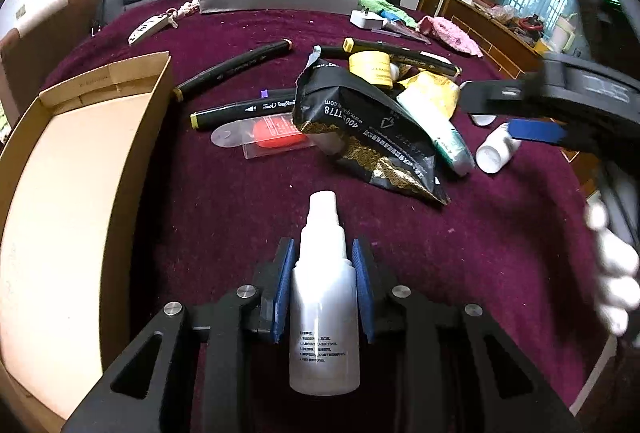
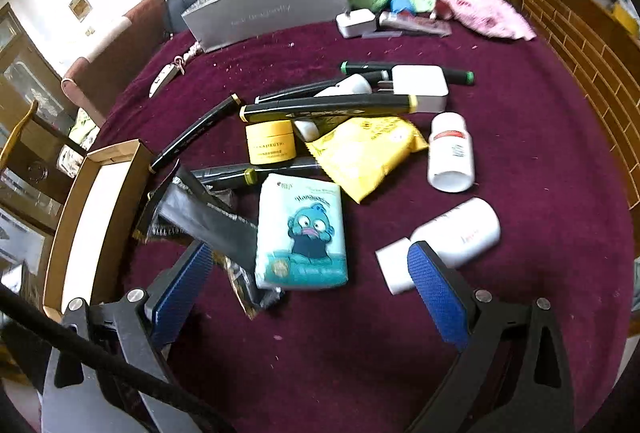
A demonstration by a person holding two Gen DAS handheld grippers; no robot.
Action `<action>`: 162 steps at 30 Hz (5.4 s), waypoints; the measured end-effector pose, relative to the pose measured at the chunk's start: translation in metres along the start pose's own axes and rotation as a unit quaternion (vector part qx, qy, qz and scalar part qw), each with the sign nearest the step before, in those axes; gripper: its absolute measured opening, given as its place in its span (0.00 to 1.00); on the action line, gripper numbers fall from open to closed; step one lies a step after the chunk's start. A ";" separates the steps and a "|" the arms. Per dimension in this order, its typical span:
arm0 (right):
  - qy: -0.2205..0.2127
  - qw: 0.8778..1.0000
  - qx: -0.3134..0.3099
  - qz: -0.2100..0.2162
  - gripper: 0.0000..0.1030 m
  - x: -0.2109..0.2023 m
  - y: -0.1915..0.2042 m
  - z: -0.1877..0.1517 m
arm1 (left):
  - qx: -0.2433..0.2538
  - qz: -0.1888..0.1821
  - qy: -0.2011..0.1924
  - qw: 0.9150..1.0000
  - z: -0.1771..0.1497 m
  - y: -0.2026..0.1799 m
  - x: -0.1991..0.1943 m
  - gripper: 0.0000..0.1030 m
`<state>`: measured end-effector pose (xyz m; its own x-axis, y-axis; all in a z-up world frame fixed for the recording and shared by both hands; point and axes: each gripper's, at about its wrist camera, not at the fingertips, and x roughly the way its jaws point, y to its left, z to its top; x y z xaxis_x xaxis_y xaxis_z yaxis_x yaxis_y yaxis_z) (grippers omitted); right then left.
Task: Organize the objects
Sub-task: 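Carry the spray bottle toward the tray while the right gripper grasps the blue tissue pack, then lower the spray bottle and tissue pack into the cardboard tray and open both grippers, then move the left gripper back to the black snack bag and grasp it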
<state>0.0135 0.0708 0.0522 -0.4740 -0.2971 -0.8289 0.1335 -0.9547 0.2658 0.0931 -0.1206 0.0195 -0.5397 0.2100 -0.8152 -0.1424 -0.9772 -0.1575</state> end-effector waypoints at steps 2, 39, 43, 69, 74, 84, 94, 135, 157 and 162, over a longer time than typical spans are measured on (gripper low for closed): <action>0.015 1.000 -0.002 -0.013 0.92 0.011 0.003 0.006 | -0.002 0.002 -0.005 1.000 -0.001 0.000 -0.006 0.24; 0.001 1.000 0.022 0.013 0.43 -0.042 0.055 -0.018 | 0.001 0.027 -0.114 0.993 -0.024 0.017 -0.105 0.24; -0.006 1.000 0.010 0.021 0.44 -0.047 0.071 -0.020 | -0.007 0.041 -0.119 0.992 -0.024 0.027 -0.110 0.24; 0.060 0.988 -0.003 0.141 0.44 0.039 0.207 0.026 | -0.077 0.074 -0.095 0.990 0.065 0.166 -0.078 0.24; 0.084 0.987 0.031 0.132 0.44 0.087 0.218 0.040 | -0.115 0.060 -0.061 0.990 0.080 0.200 -0.039 0.24; 0.084 0.990 0.044 0.102 0.45 0.123 0.223 0.056 | -0.115 0.060 -0.054 0.990 0.095 0.218 -0.010 0.24; 0.077 0.991 0.058 0.092 0.49 0.130 0.221 0.061 | -0.146 0.038 -0.043 0.988 0.098 0.228 -0.004 0.27; -0.028 0.988 0.090 0.119 0.52 0.003 0.111 -0.024 | -0.083 0.080 -0.116 0.986 0.013 0.117 -0.087 0.46; -0.132 0.979 0.156 0.019 0.60 -0.038 -0.040 -0.047 | -0.007 0.071 -0.067 0.995 0.033 0.010 -0.050 0.46; -0.144 0.975 0.170 0.005 0.60 -0.032 -0.065 -0.050 | 0.000 0.084 -0.054 0.995 0.037 -0.002 -0.036 0.46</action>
<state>0.0633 0.1419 0.0373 -0.7054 -0.2421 -0.6661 -0.1338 -0.8775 0.4606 0.0820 -0.1253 0.0696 -0.6425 0.0456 -0.7649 -0.0423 -0.9988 -0.0240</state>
